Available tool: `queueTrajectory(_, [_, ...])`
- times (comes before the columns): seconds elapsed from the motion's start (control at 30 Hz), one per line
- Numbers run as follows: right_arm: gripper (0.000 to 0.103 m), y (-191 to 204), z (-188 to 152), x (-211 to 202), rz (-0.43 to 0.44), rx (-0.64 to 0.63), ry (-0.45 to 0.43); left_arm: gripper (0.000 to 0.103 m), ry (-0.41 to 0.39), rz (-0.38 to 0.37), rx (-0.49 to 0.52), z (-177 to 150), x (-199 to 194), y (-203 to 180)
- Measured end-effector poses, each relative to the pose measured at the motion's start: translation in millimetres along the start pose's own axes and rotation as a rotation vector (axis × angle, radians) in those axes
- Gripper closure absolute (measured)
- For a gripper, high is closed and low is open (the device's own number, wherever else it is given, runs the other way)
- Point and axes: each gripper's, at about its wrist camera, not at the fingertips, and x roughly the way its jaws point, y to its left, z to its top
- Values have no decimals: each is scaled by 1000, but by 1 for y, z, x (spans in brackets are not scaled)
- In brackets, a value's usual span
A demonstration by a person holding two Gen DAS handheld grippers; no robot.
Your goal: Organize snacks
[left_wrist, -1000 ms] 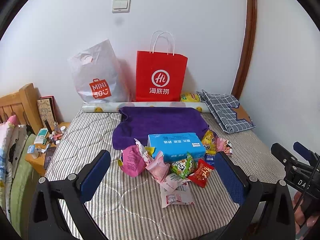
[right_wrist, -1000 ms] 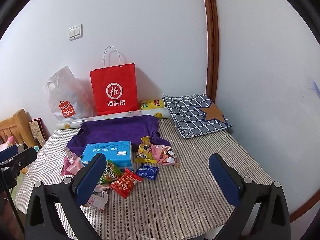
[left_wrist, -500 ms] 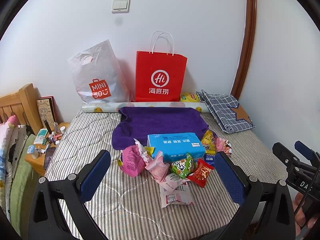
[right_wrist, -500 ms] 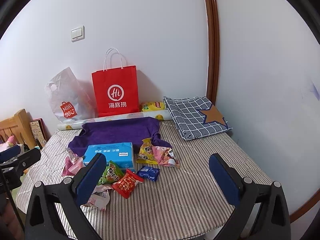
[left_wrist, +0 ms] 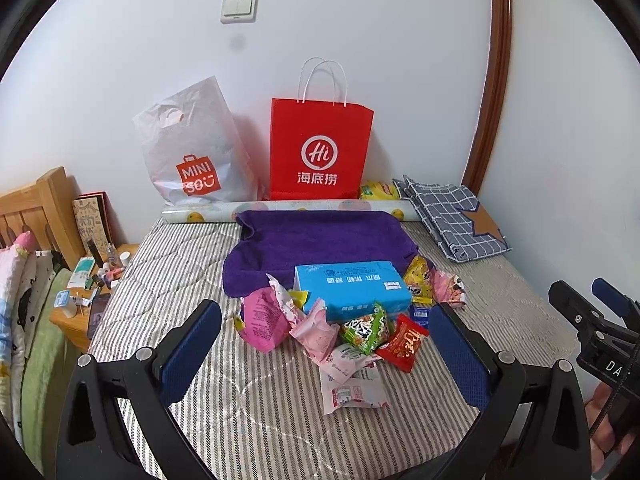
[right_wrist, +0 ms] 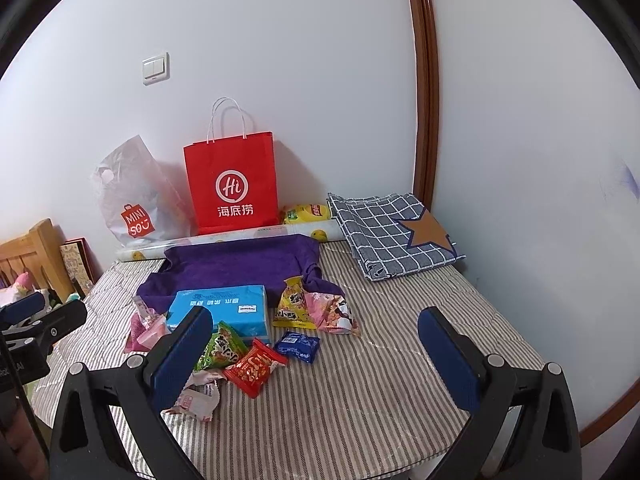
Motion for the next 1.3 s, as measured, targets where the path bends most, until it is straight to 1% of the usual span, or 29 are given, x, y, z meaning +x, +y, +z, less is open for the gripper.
queueTrajectory(0.2, [0,0,-5,13,-3,-2,25,1,27,3,2,-5,14,2])
queueTrajectory(0.53, [0,-14,-22,47,-9,26,94,2,100,10,-11,-16,46,11])
queueTrajectory(0.67, [0,-24,-31,65,-1,48,121,10,146,8,-16,-23,65,17])
queueTrajectory(0.83, [0,-36,-41,90,-8,76,158,13,201,9,-26,-33,92,27])
queueTrajectory(0.9, [4,-39,-42,100,-17,79,154,14,215,14,-35,-35,100,32])
queueTrajectory(0.93, [8,-41,-42,105,-16,80,156,14,219,15,-41,-36,103,35])
queueTrajectory(1.03, [14,-42,-39,122,2,83,162,14,221,19,-63,-36,112,45])
queueTrajectory(1.1, [15,-41,-36,134,8,75,171,14,220,28,-70,-35,117,51])
queueTrajectory(1.17, [21,-36,-34,147,16,44,184,14,222,39,-75,-34,121,57])
queueTrajectory(1.3, [24,-25,-31,173,35,-15,189,14,220,49,-92,-31,126,70])
